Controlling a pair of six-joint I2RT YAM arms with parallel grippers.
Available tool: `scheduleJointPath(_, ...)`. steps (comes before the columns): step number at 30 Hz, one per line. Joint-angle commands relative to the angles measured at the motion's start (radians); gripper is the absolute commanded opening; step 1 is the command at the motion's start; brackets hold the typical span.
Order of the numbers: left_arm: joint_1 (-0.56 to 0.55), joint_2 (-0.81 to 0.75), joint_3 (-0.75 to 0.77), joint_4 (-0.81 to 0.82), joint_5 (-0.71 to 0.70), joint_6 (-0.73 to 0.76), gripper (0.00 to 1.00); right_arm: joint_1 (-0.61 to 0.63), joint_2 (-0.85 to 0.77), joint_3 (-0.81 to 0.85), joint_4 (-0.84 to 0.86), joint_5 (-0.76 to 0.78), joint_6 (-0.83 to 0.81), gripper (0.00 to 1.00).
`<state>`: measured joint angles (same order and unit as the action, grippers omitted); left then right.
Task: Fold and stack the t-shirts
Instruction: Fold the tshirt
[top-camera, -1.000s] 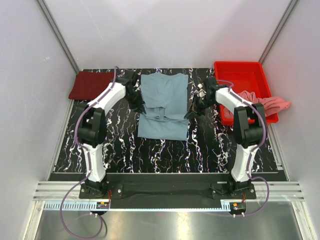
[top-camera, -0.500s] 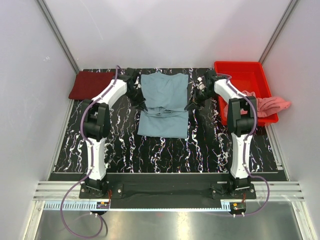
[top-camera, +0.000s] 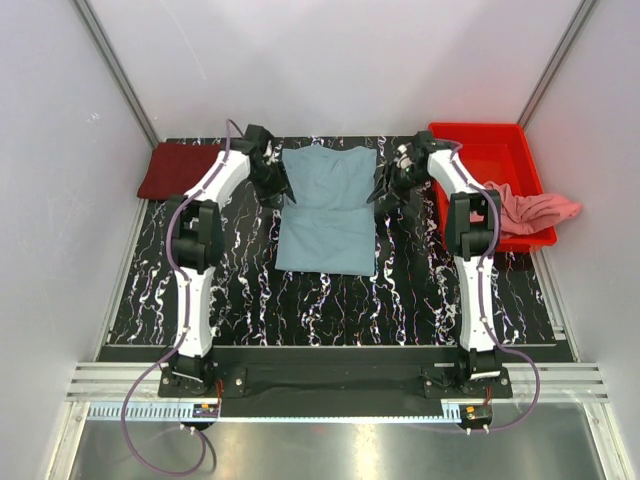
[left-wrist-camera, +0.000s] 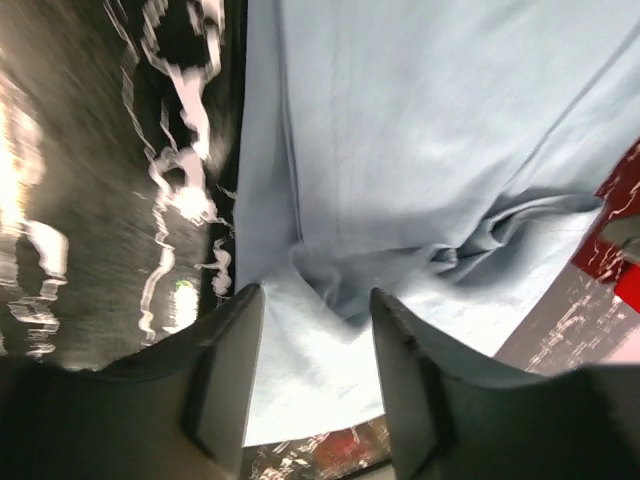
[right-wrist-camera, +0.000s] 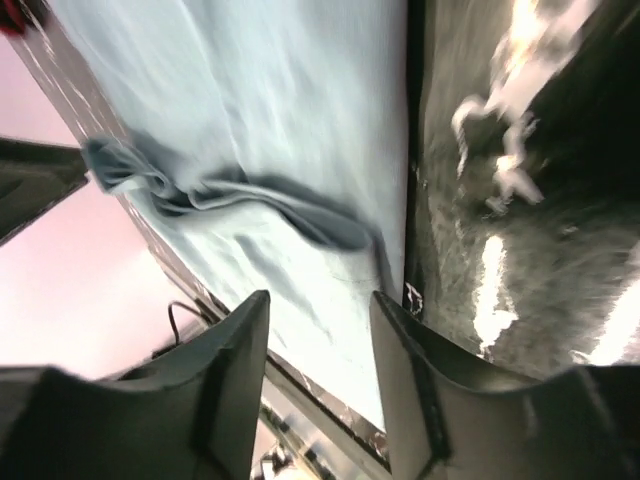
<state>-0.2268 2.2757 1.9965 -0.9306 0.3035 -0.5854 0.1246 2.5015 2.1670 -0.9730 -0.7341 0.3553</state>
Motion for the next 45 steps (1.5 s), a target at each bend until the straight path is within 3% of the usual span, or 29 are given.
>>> scheduleJointPath(1,0.012,-0.097,0.093,0.012,-0.086,0.099,0.55,-0.029,0.022,0.203,-0.127,0.024,-0.024,0.55)
scheduleJointPath(5,0.006,-0.246,-0.054,0.050,-0.075,0.136,0.58,-0.025,-0.079,0.191,-0.185,0.116,-0.062,0.58)
scheduleJointPath(11,-0.037,-0.404,-0.438,0.308,0.170,0.081,0.49,0.098,-0.308,-0.205,0.038,0.061,0.005,0.53)
scheduleJointPath(13,-0.040,-0.394,-0.494,0.393,0.241,0.037,0.44,0.131,-0.338,-0.353,0.172,0.001,0.052,0.34)
scheduleJointPath(16,-0.028,-0.322,-0.483,0.444,0.286,0.006,0.40,0.168,-0.375,-0.537,0.348,-0.100,0.171,0.13)
scheduleJointPath(23,0.021,-0.110,-0.266,0.435,0.304,-0.014,0.38,0.176,-0.369,-0.690,0.289,-0.084,0.025,0.11)
scheduleJointPath(27,0.021,0.033,-0.122,0.331,0.300,0.028,0.37,0.156,-0.377,-0.805,0.330,-0.083,0.013,0.11)
scheduleJointPath(32,0.018,-0.025,-0.146,0.308,0.275,0.097,0.43,0.145,-0.383,-0.773,0.275,-0.044,-0.044,0.12)
scheduleJointPath(35,0.018,-0.175,-0.227,0.277,0.224,0.140,0.51,0.145,-0.426,-0.715,0.177,0.024,-0.103,0.18)
scheduleJointPath(36,0.017,-0.235,-0.261,0.279,0.194,0.148,0.53,0.145,-0.444,-0.704,0.130,0.047,-0.119,0.29)
scheduleJointPath(39,0.014,-0.442,-0.395,0.274,0.117,0.183,0.63,0.145,-0.515,-0.694,0.058,0.128,-0.171,0.39)
scheduleJointPath(41,0.014,-0.520,-0.491,0.256,0.086,0.213,0.69,0.144,-0.558,-0.720,0.039,0.174,-0.183,0.49)
scheduleJointPath(45,0.012,-0.631,-0.692,0.271,0.138,0.199,0.73,0.144,-0.621,-0.818,0.100,0.211,-0.151,0.65)
